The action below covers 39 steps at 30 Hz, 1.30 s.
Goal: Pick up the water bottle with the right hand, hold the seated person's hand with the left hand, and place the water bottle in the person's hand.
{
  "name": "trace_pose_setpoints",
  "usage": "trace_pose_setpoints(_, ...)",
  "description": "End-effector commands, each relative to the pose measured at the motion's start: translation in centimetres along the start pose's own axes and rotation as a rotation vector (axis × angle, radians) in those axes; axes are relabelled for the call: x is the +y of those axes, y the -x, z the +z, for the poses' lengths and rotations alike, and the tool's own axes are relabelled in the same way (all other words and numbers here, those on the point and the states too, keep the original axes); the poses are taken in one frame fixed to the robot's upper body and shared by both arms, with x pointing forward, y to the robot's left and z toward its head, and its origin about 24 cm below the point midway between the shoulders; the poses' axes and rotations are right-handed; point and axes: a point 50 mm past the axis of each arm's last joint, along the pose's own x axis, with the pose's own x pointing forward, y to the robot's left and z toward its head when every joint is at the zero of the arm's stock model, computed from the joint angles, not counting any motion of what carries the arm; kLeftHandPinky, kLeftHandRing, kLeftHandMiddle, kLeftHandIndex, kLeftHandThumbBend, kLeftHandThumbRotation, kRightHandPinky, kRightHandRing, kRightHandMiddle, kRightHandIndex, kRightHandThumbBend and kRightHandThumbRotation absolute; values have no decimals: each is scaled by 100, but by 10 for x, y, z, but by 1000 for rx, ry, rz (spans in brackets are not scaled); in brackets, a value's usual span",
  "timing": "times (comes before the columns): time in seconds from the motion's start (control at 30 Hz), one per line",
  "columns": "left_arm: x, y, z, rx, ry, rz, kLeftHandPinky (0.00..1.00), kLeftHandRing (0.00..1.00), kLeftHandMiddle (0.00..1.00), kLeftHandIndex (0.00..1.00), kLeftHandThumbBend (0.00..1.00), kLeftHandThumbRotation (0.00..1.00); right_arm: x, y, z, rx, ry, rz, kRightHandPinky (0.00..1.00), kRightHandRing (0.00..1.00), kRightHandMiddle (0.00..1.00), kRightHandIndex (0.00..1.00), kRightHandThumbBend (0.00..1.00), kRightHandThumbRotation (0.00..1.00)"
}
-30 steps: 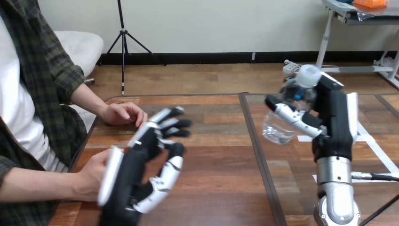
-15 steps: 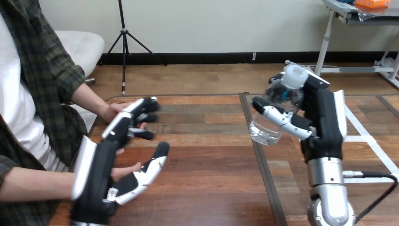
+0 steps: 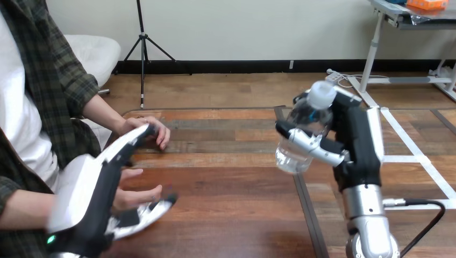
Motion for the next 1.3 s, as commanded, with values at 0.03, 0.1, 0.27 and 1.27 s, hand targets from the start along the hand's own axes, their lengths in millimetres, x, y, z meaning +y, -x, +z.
trace_pose_setpoints(0.03, 37, -1, 15, 37, -323, -2, 76, 86, 87, 82, 88, 5, 7, -20, 30, -146, -31, 20, 37, 39, 42, 43, 58, 0)
trace_pose_setpoints(0.1, 40, 0, 15, 60, -364, -20, 77, 87, 87, 82, 89, 5, 8, -20, 30, -145, -39, 25, 36, 39, 42, 43, 58, 0)
trace_pose_setpoints(0.27, 44, 3, 16, 115, -433, -63, 80, 88, 88, 83, 93, 3, 10, -19, 29, -135, -75, 31, 35, 39, 42, 42, 56, 0)
trace_pose_setpoints(1.27, 48, 0, 10, 493, -713, -351, 89, 92, 91, 82, 96, 2, 12, -19, 26, -128, -102, 68, 35, 38, 41, 42, 54, 0)
